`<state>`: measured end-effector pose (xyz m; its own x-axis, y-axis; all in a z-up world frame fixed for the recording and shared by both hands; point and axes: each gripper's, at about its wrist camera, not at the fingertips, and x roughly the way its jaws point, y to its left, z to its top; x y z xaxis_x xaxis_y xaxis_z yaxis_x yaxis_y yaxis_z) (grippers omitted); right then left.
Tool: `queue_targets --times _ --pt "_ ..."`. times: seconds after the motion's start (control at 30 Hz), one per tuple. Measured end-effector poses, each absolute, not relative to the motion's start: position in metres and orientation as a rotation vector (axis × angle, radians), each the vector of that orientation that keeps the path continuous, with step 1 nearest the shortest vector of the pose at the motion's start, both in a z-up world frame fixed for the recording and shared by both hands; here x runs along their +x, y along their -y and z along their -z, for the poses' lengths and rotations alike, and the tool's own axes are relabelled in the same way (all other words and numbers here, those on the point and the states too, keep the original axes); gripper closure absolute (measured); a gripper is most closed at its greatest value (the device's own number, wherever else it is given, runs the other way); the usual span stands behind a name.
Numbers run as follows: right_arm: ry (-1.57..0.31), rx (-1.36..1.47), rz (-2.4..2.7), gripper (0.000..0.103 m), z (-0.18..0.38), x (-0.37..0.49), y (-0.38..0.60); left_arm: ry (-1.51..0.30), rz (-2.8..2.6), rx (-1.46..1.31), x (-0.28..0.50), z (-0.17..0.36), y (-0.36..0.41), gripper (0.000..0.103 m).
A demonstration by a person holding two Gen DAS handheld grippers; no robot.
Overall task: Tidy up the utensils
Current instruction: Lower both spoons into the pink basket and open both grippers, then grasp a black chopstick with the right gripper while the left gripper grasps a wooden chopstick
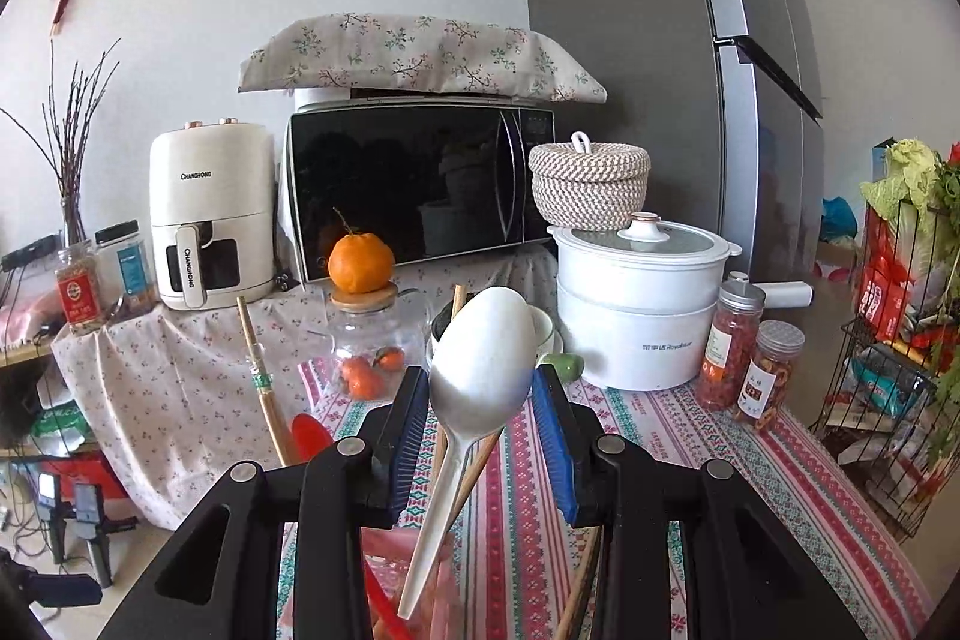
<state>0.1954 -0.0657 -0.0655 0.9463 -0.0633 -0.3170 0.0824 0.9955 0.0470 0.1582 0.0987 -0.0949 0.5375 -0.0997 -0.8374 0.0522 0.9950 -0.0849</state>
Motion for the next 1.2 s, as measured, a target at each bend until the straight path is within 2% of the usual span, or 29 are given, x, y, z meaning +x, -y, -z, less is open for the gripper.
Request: queue_targets --times 0.2,0.27,0.4,0.57,0.77,0.93,1.2 --pt "-0.355 0.084 0.030 0.064 0.065 0.195 0.067 -0.999 0.089 -0.056 0.159 0.095 -0.099 0.020" --pt "-0.358 0.098 0.016 0.056 0.062 0.192 0.071 -0.998 0.092 -0.058 0.159 0.095 -0.098 0.020" --pt "-0.376 0.133 -0.005 0.052 0.053 0.185 0.083 -0.996 0.102 -0.052 0.157 0.094 -0.093 0.020" --pt "-0.443 0.192 -0.038 0.039 0.044 0.179 0.107 -0.994 0.121 -0.048 0.154 0.093 -0.086 0.020" --pt "-0.550 0.209 -0.048 0.029 0.042 0.173 0.138 -1.008 0.151 -0.052 0.151 0.095 -0.072 0.019" --pt "-0.659 0.193 -0.035 0.025 0.052 0.173 0.163 -1.027 0.179 -0.046 0.149 0.101 -0.054 0.018" --pt "-0.863 0.125 -0.018 0.023 0.093 0.185 0.189 -1.064 0.212 -0.001 0.149 0.113 -0.025 0.018"
